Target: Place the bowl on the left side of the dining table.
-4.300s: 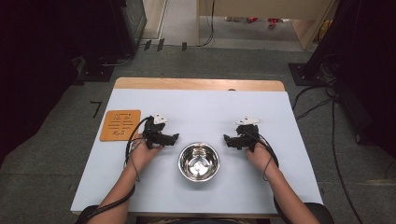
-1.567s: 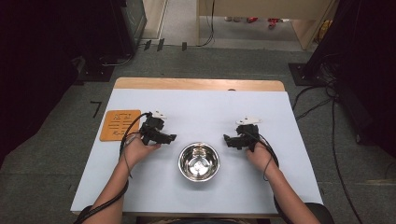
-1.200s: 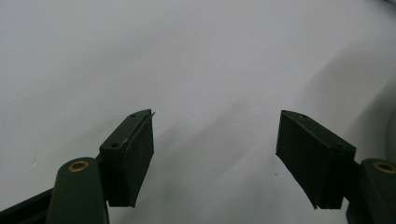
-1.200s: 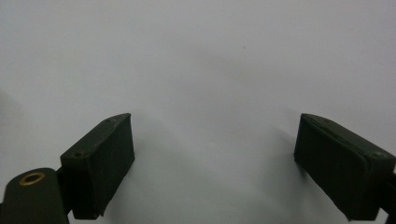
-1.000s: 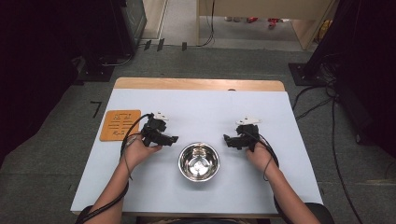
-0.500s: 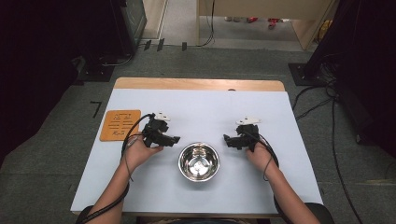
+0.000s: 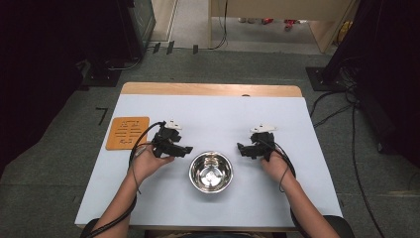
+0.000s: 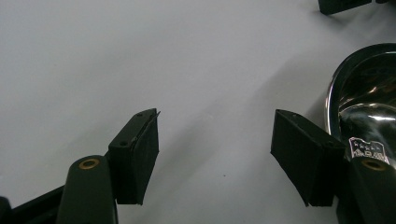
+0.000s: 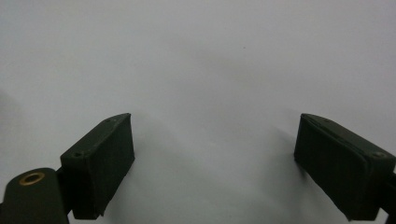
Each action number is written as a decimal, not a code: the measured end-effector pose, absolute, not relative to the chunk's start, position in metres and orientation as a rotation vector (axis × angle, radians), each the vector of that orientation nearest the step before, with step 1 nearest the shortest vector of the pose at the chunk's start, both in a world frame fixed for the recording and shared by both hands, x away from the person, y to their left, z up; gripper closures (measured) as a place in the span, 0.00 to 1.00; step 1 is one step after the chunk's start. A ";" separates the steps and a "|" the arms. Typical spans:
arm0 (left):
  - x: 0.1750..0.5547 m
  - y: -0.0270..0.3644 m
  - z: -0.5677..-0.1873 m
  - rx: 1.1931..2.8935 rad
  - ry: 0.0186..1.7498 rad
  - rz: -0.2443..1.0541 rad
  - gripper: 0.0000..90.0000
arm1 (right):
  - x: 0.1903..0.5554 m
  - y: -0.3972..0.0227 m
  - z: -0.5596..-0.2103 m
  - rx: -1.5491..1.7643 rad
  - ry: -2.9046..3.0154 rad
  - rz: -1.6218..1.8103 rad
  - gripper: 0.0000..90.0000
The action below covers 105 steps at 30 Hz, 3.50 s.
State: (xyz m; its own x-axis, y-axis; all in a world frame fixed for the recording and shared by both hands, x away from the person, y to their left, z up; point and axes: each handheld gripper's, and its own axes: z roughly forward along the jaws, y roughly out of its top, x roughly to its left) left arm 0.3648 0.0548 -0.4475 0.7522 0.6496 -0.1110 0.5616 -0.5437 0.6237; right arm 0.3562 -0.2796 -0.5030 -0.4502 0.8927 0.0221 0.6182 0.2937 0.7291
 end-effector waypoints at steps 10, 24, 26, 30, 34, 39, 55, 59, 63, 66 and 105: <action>0.361 0.052 -0.443 2.285 0.891 0.177 0.36 | 0.356 -0.280 -0.503 1.354 2.179 0.960 0.13; 0.355 0.046 -0.437 2.276 0.863 0.139 0.38 | 0.356 -0.280 -0.503 1.354 2.178 0.960 0.13; 0.354 0.043 -0.437 2.277 0.846 0.136 0.38 | 0.356 -0.280 -0.503 1.355 2.178 0.960 0.13; 0.352 0.041 -0.437 2.279 0.837 0.127 0.39 | 0.356 -0.280 -0.503 1.355 2.178 0.960 0.13; 0.351 0.039 -0.436 2.279 0.834 0.117 0.40 | 0.356 -0.280 -0.503 1.354 2.178 0.960 0.13; 0.349 0.036 -0.436 2.287 0.827 0.108 0.40 | 0.356 -0.280 -0.503 1.355 2.178 0.960 0.13; 0.345 0.029 -0.439 2.311 0.790 0.086 0.42 | 0.356 -0.280 -0.503 1.355 2.177 0.961 0.13; 0.343 0.026 -0.440 2.313 0.779 0.079 0.42 | 0.356 -0.280 -0.503 1.354 2.178 0.961 0.13; 0.342 0.023 -0.442 2.325 0.767 0.077 0.42 | 0.356 -0.280 -0.503 1.354 2.178 0.961 0.13; 0.341 0.022 -0.443 2.328 0.764 0.073 0.43 | 0.356 -0.280 -0.503 1.355 2.177 0.961 0.13; 0.343 0.009 -0.459 2.428 0.868 -0.087 0.79 | 0.356 -0.280 -0.503 1.354 2.179 0.960 0.13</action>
